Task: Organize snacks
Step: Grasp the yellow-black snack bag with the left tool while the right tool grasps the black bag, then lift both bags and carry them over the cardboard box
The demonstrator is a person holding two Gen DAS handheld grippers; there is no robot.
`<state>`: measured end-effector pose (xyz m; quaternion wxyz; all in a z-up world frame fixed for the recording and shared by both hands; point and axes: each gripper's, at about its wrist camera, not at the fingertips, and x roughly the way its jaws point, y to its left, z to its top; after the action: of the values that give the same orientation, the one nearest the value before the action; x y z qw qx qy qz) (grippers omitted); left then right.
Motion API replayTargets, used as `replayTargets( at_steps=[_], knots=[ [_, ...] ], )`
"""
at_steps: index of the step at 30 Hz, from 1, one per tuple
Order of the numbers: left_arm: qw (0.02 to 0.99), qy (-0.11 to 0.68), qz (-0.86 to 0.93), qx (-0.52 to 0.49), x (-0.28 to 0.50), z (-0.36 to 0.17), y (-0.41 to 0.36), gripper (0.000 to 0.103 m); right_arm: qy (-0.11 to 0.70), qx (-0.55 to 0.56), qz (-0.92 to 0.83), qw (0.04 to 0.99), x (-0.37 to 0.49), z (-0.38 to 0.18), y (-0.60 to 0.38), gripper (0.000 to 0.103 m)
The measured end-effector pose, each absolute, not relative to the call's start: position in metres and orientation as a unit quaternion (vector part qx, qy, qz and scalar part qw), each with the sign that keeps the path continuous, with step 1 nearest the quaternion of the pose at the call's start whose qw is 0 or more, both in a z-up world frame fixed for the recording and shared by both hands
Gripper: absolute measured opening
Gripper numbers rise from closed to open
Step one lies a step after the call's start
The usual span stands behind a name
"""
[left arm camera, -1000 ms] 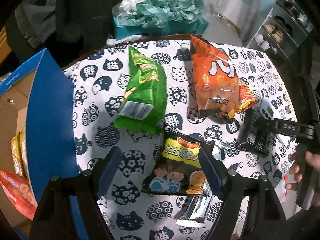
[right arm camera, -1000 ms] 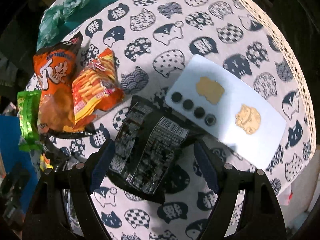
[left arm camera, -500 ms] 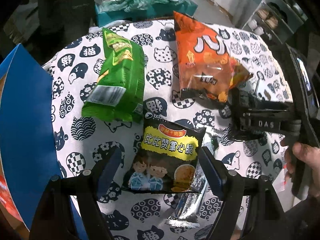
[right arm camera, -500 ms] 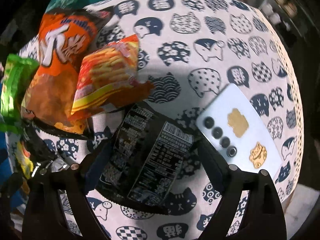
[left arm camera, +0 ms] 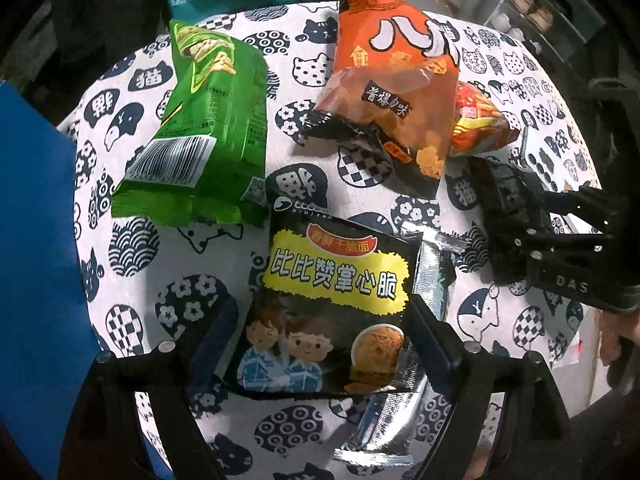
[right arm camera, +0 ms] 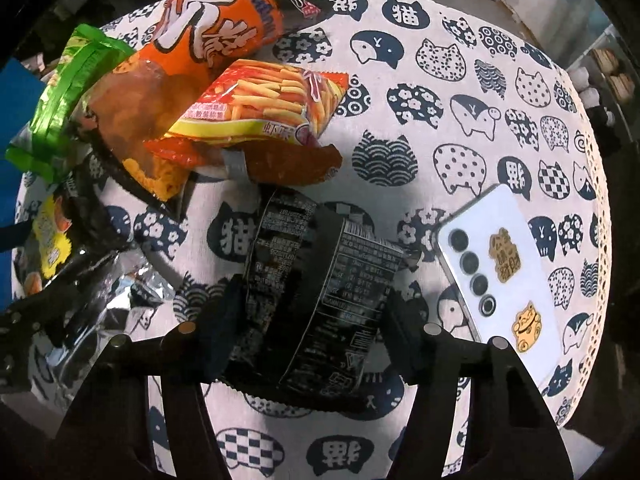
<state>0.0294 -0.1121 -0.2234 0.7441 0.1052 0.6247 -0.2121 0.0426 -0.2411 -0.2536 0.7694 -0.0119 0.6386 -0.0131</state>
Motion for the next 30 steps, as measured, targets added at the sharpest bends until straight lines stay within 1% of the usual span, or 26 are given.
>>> replayTargets(
  at_steps=[1, 2, 4, 5, 6, 7, 11, 19, 30],
  knots=[
    [0.745, 0.622, -0.216, 0.107, 0.028, -0.224, -0.112, 0.08, 0.638, -0.012, -0.011, 0.77, 0.038, -0.252, -0.249, 0.062],
    [0.747, 0.618, -0.218, 0.111, 0.026, -0.225, -0.115, 0.071, 0.638, -0.013, -0.007, 0.77, 0.037, -0.252, -0.247, 0.062],
    [0.746, 0.615, -0.225, 0.119, 0.025, -0.226, -0.12, 0.061, 0.638, -0.01, -0.003, 0.77, 0.025, -0.251, -0.246, 0.062],
    [0.748, 0.611, -0.226, 0.124, 0.023, -0.225, -0.121, 0.058, 0.638, -0.007, -0.001, 0.77, 0.021, -0.251, -0.249, 0.062],
    [0.751, 0.607, -0.227, 0.129, 0.02, -0.224, -0.123, 0.058, 0.637, -0.003, 0.002, 0.771, 0.017, -0.25, -0.252, 0.062],
    [0.754, 0.602, -0.226, 0.135, 0.018, -0.223, -0.124, 0.056, 0.637, 0.0, 0.004, 0.771, 0.01, -0.248, -0.255, 0.062],
    [0.761, 0.59, -0.224, 0.152, 0.011, -0.215, -0.127, 0.055, 0.63, 0.003, 0.006, 0.777, -0.008, -0.239, -0.27, 0.062],
    [0.781, 0.566, -0.215, 0.155, 0.005, -0.186, -0.118, 0.055, 0.617, 0.007, 0.018, 0.787, -0.018, -0.2, -0.275, 0.062],
    [0.809, 0.529, -0.206, 0.154, -0.009, -0.142, -0.095, 0.055, 0.581, -0.021, 0.04, 0.813, -0.027, -0.153, -0.255, 0.062]
  ],
)
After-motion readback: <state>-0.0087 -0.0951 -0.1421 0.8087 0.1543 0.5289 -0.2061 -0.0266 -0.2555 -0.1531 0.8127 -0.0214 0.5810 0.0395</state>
